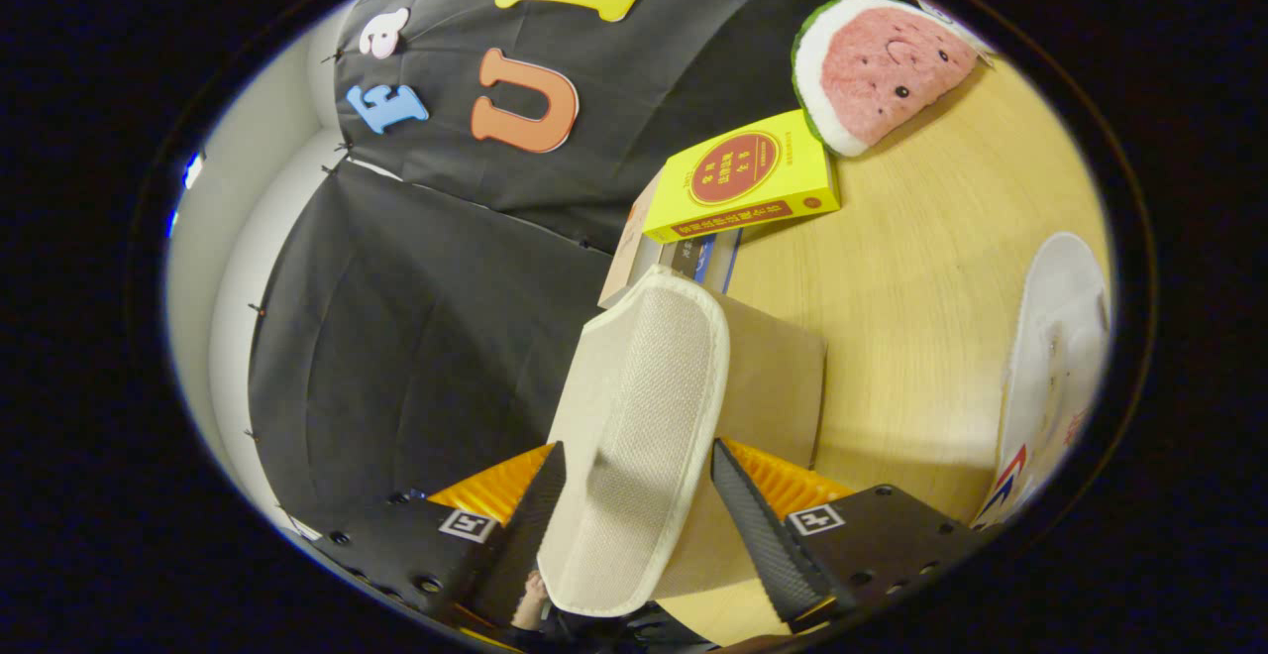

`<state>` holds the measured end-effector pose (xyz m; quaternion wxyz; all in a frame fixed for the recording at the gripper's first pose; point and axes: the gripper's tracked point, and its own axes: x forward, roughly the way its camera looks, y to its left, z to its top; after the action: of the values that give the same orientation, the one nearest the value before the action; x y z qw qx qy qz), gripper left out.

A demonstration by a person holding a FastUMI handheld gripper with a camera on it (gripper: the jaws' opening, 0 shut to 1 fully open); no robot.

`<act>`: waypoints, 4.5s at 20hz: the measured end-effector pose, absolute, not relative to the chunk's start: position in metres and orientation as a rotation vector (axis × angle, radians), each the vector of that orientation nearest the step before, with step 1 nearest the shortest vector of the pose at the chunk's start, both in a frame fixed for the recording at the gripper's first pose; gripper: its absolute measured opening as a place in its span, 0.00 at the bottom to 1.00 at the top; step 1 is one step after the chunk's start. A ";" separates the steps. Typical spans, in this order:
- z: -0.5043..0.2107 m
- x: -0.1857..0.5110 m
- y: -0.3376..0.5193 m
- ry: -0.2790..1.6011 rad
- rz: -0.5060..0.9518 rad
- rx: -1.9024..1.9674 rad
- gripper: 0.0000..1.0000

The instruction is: Open the storage box then place both shoes into the box .Put the left shoe in first, then the right shoe, with the right side of both shoes facing outward in a uniform manner.

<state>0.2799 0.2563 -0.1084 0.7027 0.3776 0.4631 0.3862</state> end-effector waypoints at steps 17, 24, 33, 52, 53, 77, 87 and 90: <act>-0.002 0.287 0.268 0.920 0.909 0.892 0.00; 0.082 0.265 0.355 0.835 1.018 0.921 0.00; 0.093 0.256 0.482 0.777 1.050 0.808 0.07; 0.024 0.266 0.391 0.678 0.723 0.508 0.95; 0.015 0.269 0.372 0.676 0.681 0.469 0.95; -0.154 0.241 0.052 1.058 0.169 -0.036 0.90; -0.208 0.280 0.043 1.227 0.117 -0.044 0.52; -0.219 0.280 0.047 1.281 0.122 -0.040 0.35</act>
<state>0.2796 0.0471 -0.2189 0.7998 -0.0187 0.5973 0.0571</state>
